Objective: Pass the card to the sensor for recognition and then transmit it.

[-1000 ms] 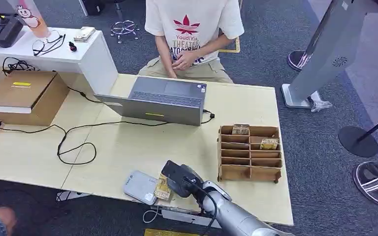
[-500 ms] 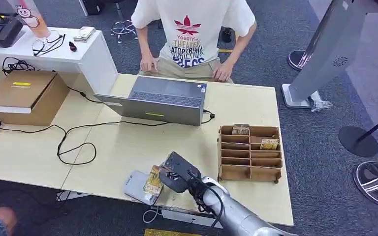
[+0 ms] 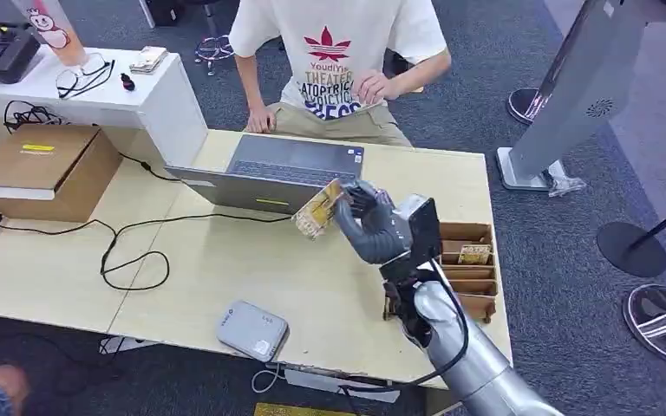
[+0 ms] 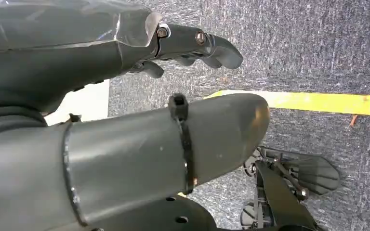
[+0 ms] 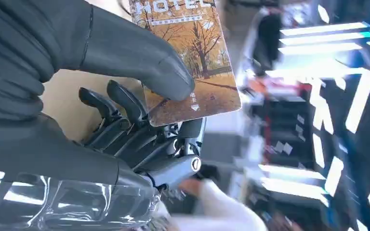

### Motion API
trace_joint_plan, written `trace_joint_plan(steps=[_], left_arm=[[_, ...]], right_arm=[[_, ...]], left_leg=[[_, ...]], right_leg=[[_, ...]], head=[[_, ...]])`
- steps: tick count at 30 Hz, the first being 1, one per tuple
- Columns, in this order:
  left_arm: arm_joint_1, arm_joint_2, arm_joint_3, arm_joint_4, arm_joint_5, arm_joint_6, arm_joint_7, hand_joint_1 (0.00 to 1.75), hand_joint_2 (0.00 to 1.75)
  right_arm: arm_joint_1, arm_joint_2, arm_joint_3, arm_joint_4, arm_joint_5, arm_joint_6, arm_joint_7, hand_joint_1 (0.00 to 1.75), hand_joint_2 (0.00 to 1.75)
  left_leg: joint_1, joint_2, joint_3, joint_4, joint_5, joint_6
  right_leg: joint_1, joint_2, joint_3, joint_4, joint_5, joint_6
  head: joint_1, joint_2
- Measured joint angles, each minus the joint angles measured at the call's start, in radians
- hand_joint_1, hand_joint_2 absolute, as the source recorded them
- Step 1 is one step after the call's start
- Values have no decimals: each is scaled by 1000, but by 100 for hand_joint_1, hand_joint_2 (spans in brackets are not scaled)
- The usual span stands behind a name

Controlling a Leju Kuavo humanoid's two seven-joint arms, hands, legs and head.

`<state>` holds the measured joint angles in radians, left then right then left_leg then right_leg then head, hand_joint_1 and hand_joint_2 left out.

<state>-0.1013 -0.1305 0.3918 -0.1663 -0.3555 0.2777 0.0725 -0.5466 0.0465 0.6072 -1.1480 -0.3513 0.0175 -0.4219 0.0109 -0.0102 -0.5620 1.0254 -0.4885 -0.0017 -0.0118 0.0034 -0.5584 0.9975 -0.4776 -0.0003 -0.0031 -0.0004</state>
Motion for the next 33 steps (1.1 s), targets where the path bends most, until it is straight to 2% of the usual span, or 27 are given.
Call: trace_joint_plan(steps=[4, 10, 13, 15, 17, 23, 27, 30, 33], left_arm=[[-1, 0, 0, 0, 0, 0, 0, 0, 0], [-2, 0, 0, 0, -1, -1, 8, 0, 0], [-3, 0, 0, 0, -2, -1, 11, 0, 0], [-4, 0, 0, 0, -3, -1, 14, 0, 0], [-6, 0, 0, 0, -4, -1, 19, 0, 0], [-8, -1, 0, -1, -7, -1, 19, 0, 0], [-8, -2, 0, -1, -6, 0, 19, 0, 0], [-7, -2, 0, -1, 0, 4, 18, 0, 0], [-6, -2, 0, -1, 3, 9, 9, 0, 0]], right_arm=[[16, -17, -78, -115, 60, -73, -14, 175, 175], [6, -21, -164, -187, 206, -216, -21, 175, 175], [-15, -21, -189, -183, 285, -295, -25, 175, 175], [-35, -20, -198, -164, 384, -388, -39, 175, 175], [-62, -20, -200, -130, 492, -519, -51, 175, 175], [-115, -7, -203, -23, 664, -684, -93, 175, 175], [-113, 45, -269, 30, 887, -703, -176, 175, 175], [-100, 104, -353, 59, 1030, -703, -255, 175, 175], [-77, 149, -413, 71, 1101, -704, -271, 175, 175]], left_leg=[[0, 0, 0, 0, 0, 0], [0, 0, 0, 0, 0, 0], [0, 0, 0, 0, 0, 0], [0, 0, 0, 0, 0, 0], [0, 0, 0, 0, 0, 0], [0, 0, 0, 0, 0, 0], [0, 0, 0, 0, 0, 0], [0, 0, 0, 0, 0, 0], [1, 0, -1, 0, 0, 0]], right_leg=[[0, 0, 0, 0, 0, 0], [0, 0, 0, 0, 0, 0], [0, 0, 0, 0, 0, 0], [0, 0, 0, 0, 0, 0], [0, 0, 0, 0, 0, 0], [0, 0, 0, 1, 1, 0], [0, 0, 0, 1, 0, 0], [0, 0, 0, 1, 0, 0], [1, -1, 0, 1, 0, 0]], head=[[0, 0], [0, 0], [0, 0], [0, 0], [0, 0], [0, 0], [0, 0], [0, 0], [0, 0]])
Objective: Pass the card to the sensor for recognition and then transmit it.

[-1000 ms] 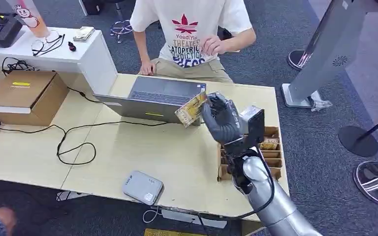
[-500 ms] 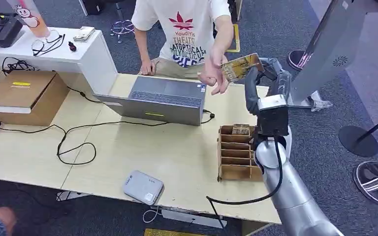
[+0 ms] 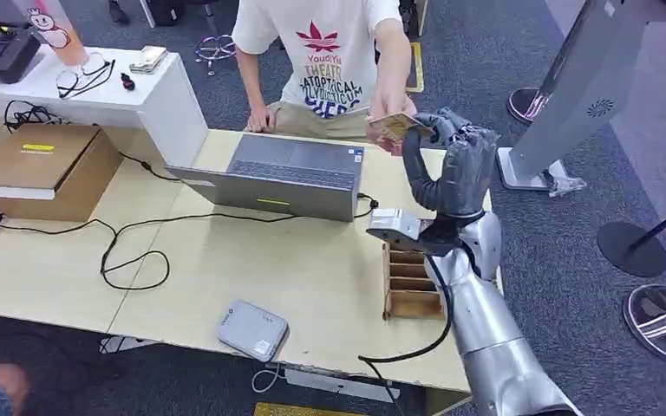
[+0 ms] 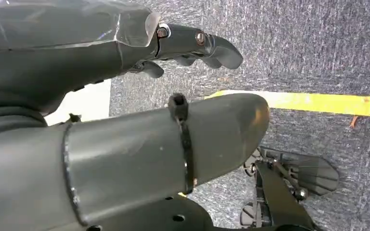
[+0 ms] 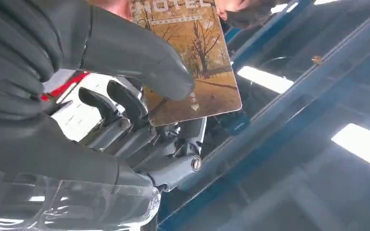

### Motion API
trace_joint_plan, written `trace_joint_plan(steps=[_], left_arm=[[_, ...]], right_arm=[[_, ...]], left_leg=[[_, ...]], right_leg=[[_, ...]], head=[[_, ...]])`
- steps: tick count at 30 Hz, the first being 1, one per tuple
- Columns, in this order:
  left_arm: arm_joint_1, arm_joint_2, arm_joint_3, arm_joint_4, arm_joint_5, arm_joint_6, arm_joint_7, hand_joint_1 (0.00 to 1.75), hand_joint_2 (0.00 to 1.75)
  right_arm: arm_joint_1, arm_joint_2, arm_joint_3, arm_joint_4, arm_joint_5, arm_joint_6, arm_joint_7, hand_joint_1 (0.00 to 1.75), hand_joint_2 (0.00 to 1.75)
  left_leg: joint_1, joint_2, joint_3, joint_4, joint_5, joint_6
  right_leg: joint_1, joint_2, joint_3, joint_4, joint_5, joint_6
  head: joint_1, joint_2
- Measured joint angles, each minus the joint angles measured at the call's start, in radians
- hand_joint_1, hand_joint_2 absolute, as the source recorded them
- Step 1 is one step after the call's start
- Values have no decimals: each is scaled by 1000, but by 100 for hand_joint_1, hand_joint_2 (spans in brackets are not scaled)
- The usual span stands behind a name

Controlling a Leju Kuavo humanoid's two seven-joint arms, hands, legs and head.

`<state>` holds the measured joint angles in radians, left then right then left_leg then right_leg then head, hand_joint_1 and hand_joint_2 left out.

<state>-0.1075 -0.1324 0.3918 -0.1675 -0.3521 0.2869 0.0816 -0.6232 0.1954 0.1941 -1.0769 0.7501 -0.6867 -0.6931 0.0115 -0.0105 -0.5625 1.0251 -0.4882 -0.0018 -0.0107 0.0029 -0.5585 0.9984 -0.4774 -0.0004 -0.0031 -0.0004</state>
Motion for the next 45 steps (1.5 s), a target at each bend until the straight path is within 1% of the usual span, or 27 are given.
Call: trace_joint_plan(steps=[1, 2, 3, 4, 5, 8, 12, 18, 21, 26, 28, 30, 32, 35, 37, 42, 45], left_arm=[[1, 0, 0, 0, 3, 0, -1, 0, 0], [1, 0, 0, 0, 5, 0, -3, 0, 0], [1, 0, 0, 0, 6, 0, -7, 0, 0], [1, 0, 0, 0, 7, 0, -9, 0, 0], [1, 0, 0, 0, 7, 0, -10, 0, 0], [1, 0, 0, 0, 7, 0, -12, 0, 0], [2, 1, 0, 0, 5, -3, -19, 0, 0], [2, 2, 0, 0, -4, -11, -22, 0, 0], [2, 2, 0, 0, -7, -11, -23, 0, 0], [2, 2, 0, 0, -7, -11, -27, 0, 0], [2, 2, 0, 0, -5, -11, -31, 0, 0], [4, 3, 0, 0, 1, -11, -37, 0, 0], [8, 4, 0, 0, 6, -12, -42, 0, 0], [12, 6, 0, 0, 11, -14, -46, 0, 0], [14, 7, 0, 0, 11, -17, -50, 0, 0], [16, 8, 0, 0, 13, -17, -51, 0, 0], [18, 8, 3, 0, 22, -18, -51, 0, 0]], right_arm=[[11, 15, -16, 1, 21, 0, 0, 175, 175], [23, 28, -29, 3, 40, 0, -1, 126, 175], [32, 36, -38, 6, 56, 0, -1, 66, 175], [41, 45, -48, 9, 72, 0, -1, 42, 175], [50, 52, -54, 13, 85, 0, -1, 0, 175], [69, 68, -72, 31, 119, 0, -1, 0, 175], [82, 75, -94, 60, 150, 0, 0, 0, 175], [101, 76, -121, 82, 147, 0, -1, 0, 175], [110, 76, -125, 84, 136, 0, -1, 0, 175], [132, 72, -125, 67, 26, -1, 11, 0, 175], [150, 59, -106, 33, -44, -1, 44, 0, 175], [178, 30, -69, -28, -99, -1, 94, 0, 175], [211, -4, -34, -100, -111, -1, 126, 0, 175], [243, -45, -1, -177, -119, -1, 152, 0, 175], [276, -73, 14, -243, -118, -1, 164, 0, 175], [304, -104, 31, -309, -113, -1, 171, 0, 175], [350, -127, 24, -365, -65, -1, 162, 0, 175]], left_leg=[[0, 0, 0, 0, 0, 0], [0, 0, 0, 0, 0, 0], [0, 0, 0, 0, 0, 0], [0, 0, 0, 0, 0, 0], [0, 0, 0, 0, 0, 0], [0, 0, 0, 0, 0, 0], [0, 0, 0, 0, 0, 0], [0, 0, 0, 0, 0, 0], [0, 0, 0, 0, 0, 0], [0, 0, 0, 0, 0, 0], [0, 0, 0, 0, 0, 0], [0, 0, 0, 0, 0, 0], [0, 0, -1, 0, 0, 0], [0, 1, -1, 0, 0, 0], [0, -1, -2, 0, 0, 0], [0, 1, -2, 0, 0, 0], [0, -1, -2, 0, 0, 0]], right_leg=[[0, 0, 0, 0, 0, 0], [0, 0, 0, 0, 0, 0], [0, 0, 0, 0, 0, 0], [0, 0, 0, 0, 0, 0], [0, 0, 0, 0, 0, 0], [0, 0, 0, 0, 0, 0], [0, 0, 0, 0, 0, 0], [0, 0, 0, 0, 0, 0], [0, 1, -1, 0, 0, 0], [0, 0, -1, 0, 0, 0], [0, 0, -1, 0, 0, 0], [0, 0, -1, 0, 0, 0], [0, 0, -1, 0, 0, 0], [0, 1, -2, 0, 0, 0], [0, -1, -2, -1, 0, 0], [0, 1, -3, 0, 0, 0], [0, -1, -2, 0, 0, 0]], head=[[0, 0], [0, 0], [0, 0], [0, 0], [0, 0], [0, 0], [0, 0], [0, 0], [0, 0], [0, 0], [0, 0], [0, 0], [0, 0], [0, 0], [0, 0], [0, 0], [0, 0]])
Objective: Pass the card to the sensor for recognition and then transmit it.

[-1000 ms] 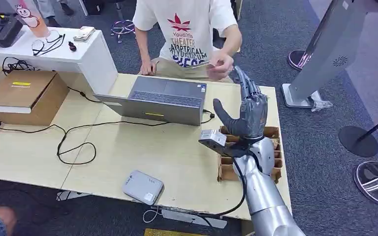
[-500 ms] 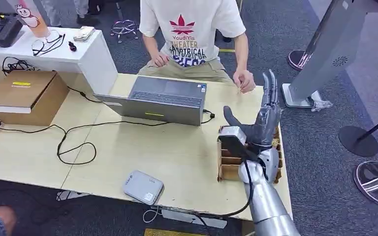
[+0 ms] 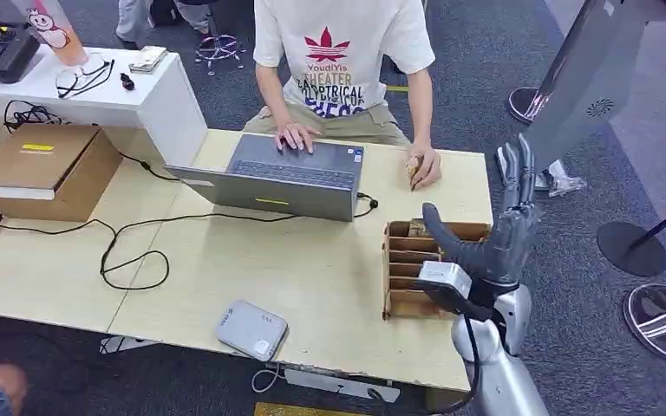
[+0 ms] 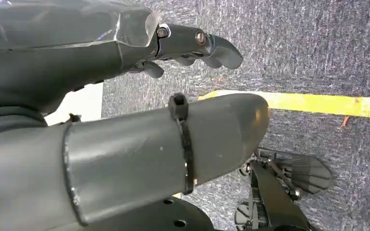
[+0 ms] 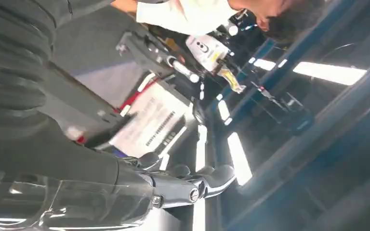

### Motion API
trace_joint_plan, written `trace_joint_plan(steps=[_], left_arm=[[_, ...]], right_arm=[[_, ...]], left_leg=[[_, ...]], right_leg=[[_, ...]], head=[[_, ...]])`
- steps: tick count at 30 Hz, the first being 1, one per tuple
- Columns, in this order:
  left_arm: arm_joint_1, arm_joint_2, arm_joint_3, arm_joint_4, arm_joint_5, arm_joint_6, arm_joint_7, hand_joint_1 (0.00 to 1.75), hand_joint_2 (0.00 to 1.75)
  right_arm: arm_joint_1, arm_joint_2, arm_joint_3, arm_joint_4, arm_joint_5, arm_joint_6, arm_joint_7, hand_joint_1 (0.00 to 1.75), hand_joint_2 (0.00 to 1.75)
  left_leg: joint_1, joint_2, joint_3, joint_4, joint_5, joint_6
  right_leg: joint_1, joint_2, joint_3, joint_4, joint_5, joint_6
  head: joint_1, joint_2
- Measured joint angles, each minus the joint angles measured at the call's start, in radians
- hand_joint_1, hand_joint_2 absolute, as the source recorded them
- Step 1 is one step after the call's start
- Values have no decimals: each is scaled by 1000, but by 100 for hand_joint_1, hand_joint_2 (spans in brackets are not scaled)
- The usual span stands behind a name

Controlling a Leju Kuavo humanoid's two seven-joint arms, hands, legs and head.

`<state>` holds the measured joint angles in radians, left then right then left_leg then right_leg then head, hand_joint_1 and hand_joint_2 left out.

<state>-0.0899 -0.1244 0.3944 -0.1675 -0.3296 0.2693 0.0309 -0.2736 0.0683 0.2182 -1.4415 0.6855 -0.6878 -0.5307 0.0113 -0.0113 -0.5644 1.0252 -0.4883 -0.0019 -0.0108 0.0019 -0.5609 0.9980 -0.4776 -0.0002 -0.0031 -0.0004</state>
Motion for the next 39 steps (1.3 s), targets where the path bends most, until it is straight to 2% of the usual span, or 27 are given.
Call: trace_joint_plan(steps=[3, 5, 13, 18, 26, 39], left_arm=[[6, 0, 7, 0, 16, 0, -3, 0, 0], [12, 0, 12, 0, 31, 1, -12, 0, 0], [32, 1, 51, 0, 66, 8, -31, 0, 0], [35, 1, 66, 0, 76, 11, -31, 0, 0], [35, 1, 75, 0, 71, 11, -30, 0, 0], [35, 1, 75, 0, 48, 0, -33, 0, 0]], right_arm=[[70, -33, -16, -55, 20, 0, -1, 0, 175], [121, -64, -26, -81, 51, 0, 20, 0, 175], [271, -190, -23, -95, 143, 0, 191, 0, 175], [321, -253, -18, -91, 178, 6, 264, 0, 175], [363, -294, -13, -93, 197, 29, 312, 0, 175], [393, -298, 31, -95, 229, 103, 360, 10, 175]], left_leg=[[0, 0, 0, 0, -1, 0], [0, 0, -1, 0, -1, 0], [0, 0, -2, 0, -1, 1], [0, 0, -2, 0, -1, 1], [0, 0, -2, 0, -1, 1], [0, 0, -2, 0, -1, 1]], right_leg=[[0, 0, 0, 0, 0, 0], [0, 0, 0, 0, 0, 0], [0, 0, -1, -1, -1, 0], [0, 0, -1, -1, 0, 0], [0, 0, -1, -1, 0, 0], [0, 0, -1, -1, 0, 0]], head=[[0, 0], [0, 0], [0, 0], [0, 0], [0, 0], [0, 0]])
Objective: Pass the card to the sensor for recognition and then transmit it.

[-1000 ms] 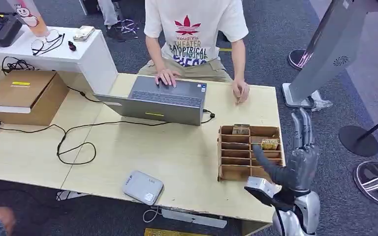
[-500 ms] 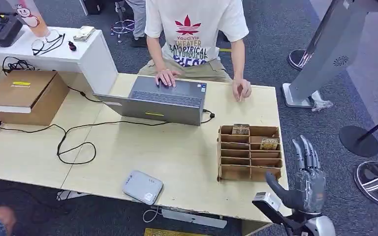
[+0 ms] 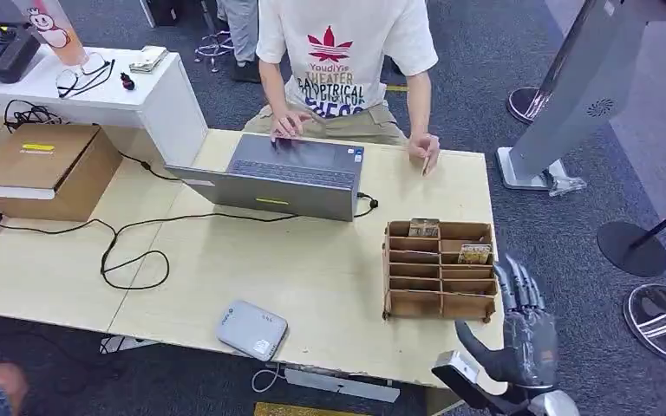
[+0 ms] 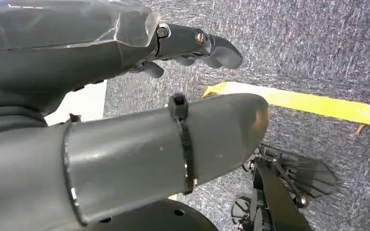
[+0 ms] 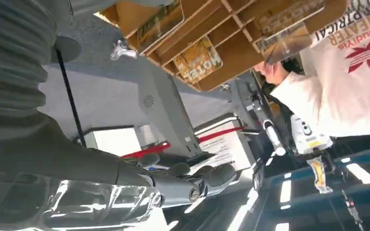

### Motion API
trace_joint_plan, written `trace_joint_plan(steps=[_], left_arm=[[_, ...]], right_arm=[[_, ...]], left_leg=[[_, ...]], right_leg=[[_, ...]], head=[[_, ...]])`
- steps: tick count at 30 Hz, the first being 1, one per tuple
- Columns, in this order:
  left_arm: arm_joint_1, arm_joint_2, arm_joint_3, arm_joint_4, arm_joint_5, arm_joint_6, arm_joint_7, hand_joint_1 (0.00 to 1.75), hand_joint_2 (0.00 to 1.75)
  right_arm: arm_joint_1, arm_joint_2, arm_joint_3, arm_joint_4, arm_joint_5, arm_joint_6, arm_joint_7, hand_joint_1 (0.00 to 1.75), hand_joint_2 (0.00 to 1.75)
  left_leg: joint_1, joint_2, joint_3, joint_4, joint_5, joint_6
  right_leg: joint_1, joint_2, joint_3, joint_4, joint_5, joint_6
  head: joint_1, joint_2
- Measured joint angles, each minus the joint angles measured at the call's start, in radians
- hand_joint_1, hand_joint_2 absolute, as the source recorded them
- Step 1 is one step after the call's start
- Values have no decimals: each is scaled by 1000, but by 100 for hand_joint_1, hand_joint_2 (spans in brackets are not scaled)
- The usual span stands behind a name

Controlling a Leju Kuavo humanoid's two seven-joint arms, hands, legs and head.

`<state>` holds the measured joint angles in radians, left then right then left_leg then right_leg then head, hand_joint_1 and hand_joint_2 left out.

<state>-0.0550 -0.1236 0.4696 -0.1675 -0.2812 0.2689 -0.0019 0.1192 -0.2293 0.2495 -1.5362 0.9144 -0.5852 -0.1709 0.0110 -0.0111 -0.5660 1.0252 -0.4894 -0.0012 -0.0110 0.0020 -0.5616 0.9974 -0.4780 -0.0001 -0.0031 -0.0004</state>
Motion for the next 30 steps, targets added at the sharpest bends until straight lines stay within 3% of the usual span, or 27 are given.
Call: trace_joint_plan(steps=[5, 9, 13, 15, 24, 30], left_arm=[[0, 0, 0, 0, -3, 0, 0, 0, 0], [0, 1, 0, 0, -3, -2, 0, 0, 0], [0, 2, 0, 0, -3, -3, -1, 0, 0], [1, 3, 0, 0, -3, -3, -3, 0, 0], [1, 5, 0, 0, -9, -8, -9, 0, 0], [1, 6, 0, 0, -12, -8, -8, 0, 0]], right_arm=[[-5, 0, 7, 24, -5, 22, 2, 31, 175], [-14, 0, 14, 49, -17, 32, 2, 58, 175], [-31, 0, 22, 80, -18, 44, 0, 51, 175], [-39, 0, 25, 96, -23, 49, -2, 61, 175], [-96, 0, 29, 201, -83, 53, -45, 59, 175], [-134, 0, 30, 264, -95, 62, -52, 68, 175]], left_leg=[[0, 0, 0, 0, 0, 0], [0, 0, 0, 0, 0, 0], [0, 0, 0, 0, 0, 0], [0, 0, 0, 0, 0, 0], [0, 0, 0, 0, 0, 0], [0, 0, 0, 0, 0, 0]], right_leg=[[0, 0, 0, 0, 0, 0], [0, 0, 0, 0, 0, 0], [0, 0, 0, 0, 0, 0], [0, 0, 0, 0, 0, 0], [0, 0, 0, 0, 0, 0], [0, 0, 0, 0, 0, 0]], head=[[0, 0], [0, 0], [0, 0], [0, 0], [0, 0], [0, 0]])
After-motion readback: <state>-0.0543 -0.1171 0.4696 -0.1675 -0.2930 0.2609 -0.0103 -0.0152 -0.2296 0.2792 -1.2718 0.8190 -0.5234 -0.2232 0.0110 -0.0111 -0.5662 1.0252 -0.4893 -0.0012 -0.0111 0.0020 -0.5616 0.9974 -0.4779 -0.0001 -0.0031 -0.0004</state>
